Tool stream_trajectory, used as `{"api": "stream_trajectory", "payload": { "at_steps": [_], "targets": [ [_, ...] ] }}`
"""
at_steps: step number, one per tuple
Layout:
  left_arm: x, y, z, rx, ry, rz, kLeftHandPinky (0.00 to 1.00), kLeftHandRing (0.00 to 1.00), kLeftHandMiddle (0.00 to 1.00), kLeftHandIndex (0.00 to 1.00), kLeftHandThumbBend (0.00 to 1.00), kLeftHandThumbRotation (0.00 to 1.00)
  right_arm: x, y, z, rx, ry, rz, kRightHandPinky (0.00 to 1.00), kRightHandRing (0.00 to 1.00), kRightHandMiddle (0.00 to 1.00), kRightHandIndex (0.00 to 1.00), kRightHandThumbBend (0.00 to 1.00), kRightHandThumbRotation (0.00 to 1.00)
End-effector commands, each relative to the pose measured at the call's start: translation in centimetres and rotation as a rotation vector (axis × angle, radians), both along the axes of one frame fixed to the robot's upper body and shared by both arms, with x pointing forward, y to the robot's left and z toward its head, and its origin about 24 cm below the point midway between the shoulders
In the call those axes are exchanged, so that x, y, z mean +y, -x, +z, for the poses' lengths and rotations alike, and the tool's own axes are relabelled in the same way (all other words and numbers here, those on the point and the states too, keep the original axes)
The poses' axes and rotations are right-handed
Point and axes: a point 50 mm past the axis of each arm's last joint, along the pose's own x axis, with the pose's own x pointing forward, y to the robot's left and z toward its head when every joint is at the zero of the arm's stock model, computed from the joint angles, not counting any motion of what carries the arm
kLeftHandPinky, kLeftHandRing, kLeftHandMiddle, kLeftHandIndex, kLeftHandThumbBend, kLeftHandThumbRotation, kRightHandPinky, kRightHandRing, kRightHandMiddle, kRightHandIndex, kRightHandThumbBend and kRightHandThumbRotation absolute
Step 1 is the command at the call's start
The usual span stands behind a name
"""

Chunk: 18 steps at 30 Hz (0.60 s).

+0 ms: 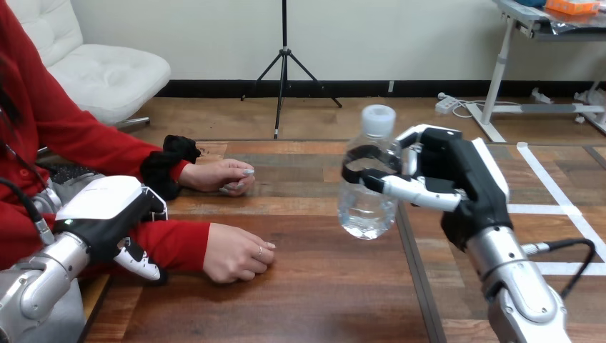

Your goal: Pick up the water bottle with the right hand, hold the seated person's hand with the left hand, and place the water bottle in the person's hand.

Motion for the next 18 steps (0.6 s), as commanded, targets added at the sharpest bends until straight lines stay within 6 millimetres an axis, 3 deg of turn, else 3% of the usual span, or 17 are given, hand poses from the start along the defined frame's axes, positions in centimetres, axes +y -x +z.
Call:
{"api": "stream_trajectory", "payload": {
  "at_steps": [1,18],
  "targets": [
    [-3.7,-1.7,1.5,-0.124,0.132,-0.095,0.21,0.27,0.33,0.32,0.79,0.0,1.2,-1.7,3.8,-0.167,0.0,0.01,0.0,0.02,0.05,0.03,0.39,0.0],
    [-4.3,-1.7,2.1,-0.166,0.178,-0.133,0.21,0.27,0.33,0.33,0.77,0.0,1.8,-2.6,2.5,-0.126,-0.037,0.04,0.0,0.03,0.06,0.05,0.45,0.0]
  ]
}}
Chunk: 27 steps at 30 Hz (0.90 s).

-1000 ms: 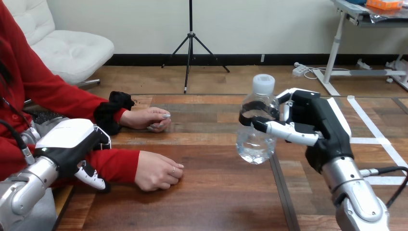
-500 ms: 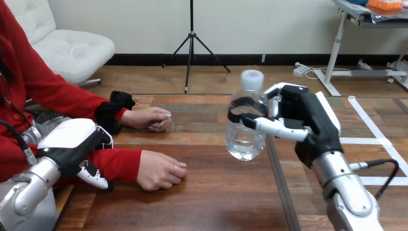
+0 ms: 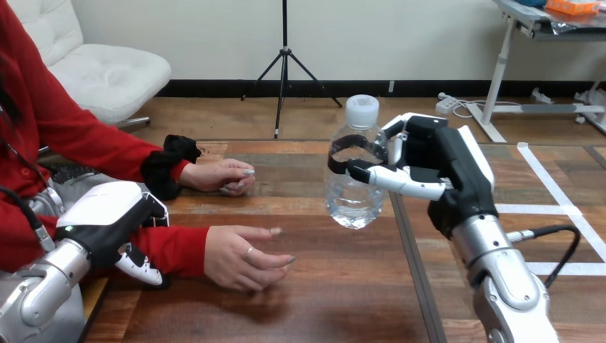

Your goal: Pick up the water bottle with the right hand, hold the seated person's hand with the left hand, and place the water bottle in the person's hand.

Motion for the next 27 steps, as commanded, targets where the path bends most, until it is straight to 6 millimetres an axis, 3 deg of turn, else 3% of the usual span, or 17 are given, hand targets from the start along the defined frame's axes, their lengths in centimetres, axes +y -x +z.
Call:
{"api": "stream_trajectory", "payload": {
  "at_steps": [1,27],
  "targets": [
    [-4.2,-2.2,2.7,-0.179,0.147,-0.131,0.21,0.27,0.33,0.33,0.77,0.0,0.7,-1.4,2.3,-0.101,-0.039,0.022,0.0,0.03,0.06,0.05,0.45,0.0],
    [-4.7,-2.0,4.1,-0.257,0.2,-0.187,0.18,0.24,0.32,0.31,0.79,0.02,0.8,-1.9,1.1,-0.084,-0.047,0.034,0.0,0.04,0.07,0.07,0.5,0.0]
  ]
}}
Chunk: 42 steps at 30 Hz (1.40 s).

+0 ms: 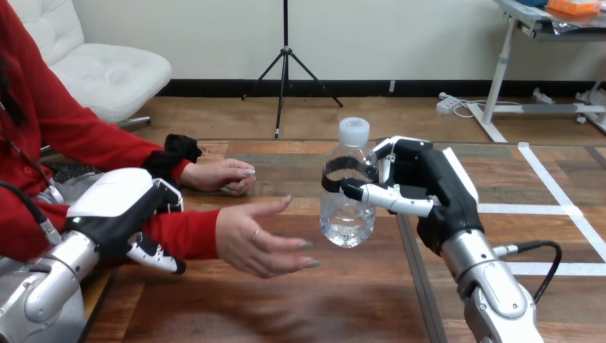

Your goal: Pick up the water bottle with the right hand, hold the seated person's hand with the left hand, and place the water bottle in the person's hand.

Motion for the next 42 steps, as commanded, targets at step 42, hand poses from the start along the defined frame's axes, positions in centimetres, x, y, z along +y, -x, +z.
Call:
{"api": "stream_trajectory", "payload": {
  "at_steps": [42],
  "targets": [
    [-3.9,-0.8,4.2,-0.202,0.166,-0.173,0.2,0.26,0.34,0.34,0.78,0.01,0.9,-1.7,3.0,-0.158,-0.014,0.022,0.01,0.05,0.09,0.09,0.53,0.0]
  ]
}}
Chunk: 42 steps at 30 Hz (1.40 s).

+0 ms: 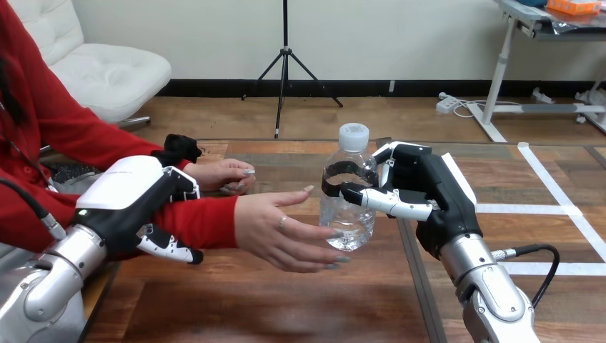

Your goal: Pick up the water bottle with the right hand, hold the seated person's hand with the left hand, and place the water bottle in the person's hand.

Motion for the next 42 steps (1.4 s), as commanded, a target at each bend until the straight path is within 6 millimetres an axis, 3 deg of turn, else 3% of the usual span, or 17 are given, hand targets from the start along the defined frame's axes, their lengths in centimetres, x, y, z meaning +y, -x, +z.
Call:
{"api": "stream_trajectory", "payload": {
  "at_steps": [1,23,42],
  "targets": [
    [-2.5,-1.3,2.8,-0.139,0.098,-0.085,0.2,0.26,0.34,0.34,0.78,0.02,0.9,-1.7,3.4,-0.151,-0.017,0.019,0.01,0.05,0.09,0.09,0.53,0.0],
    [-3.3,-1.5,1.5,-0.093,0.098,-0.075,0.28,0.33,0.4,0.4,0.84,0.07,0.6,-1.6,3.2,-0.155,-0.016,0.019,0.01,0.06,0.09,0.09,0.53,0.0],
    [-4.4,-1.8,0.8,-0.064,0.12,-0.093,0.28,0.35,0.41,0.41,0.86,0.09,0.4,-1.4,3.3,-0.15,-0.022,0.004,0.02,0.06,0.1,0.1,0.55,0.0]
  ]
}}
